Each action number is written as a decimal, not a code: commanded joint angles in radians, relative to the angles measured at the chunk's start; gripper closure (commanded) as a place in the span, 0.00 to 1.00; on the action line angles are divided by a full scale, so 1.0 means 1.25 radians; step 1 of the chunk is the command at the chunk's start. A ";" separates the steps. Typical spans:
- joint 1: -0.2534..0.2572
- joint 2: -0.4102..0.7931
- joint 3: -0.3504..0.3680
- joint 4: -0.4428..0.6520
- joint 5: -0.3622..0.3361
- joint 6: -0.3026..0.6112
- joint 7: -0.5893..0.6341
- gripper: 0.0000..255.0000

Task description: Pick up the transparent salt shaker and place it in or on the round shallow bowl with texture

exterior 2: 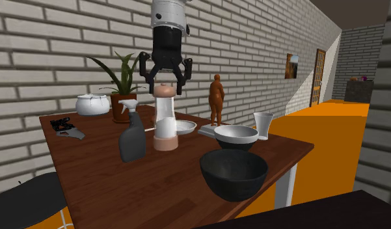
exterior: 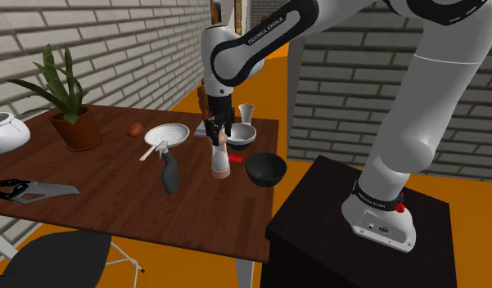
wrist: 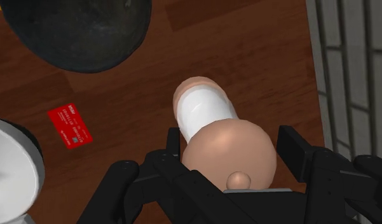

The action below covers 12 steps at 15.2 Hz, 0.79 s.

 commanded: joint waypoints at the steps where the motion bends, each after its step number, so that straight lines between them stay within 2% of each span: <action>1: -0.001 -0.013 -0.001 0.010 0.002 -0.023 -0.001 1.00; 9: -0.003 -0.046 -0.003 0.057 0.006 -0.102 0.000 1.00; 12: -0.021 -0.123 -0.028 0.001 0.020 -0.126 -0.049 1.00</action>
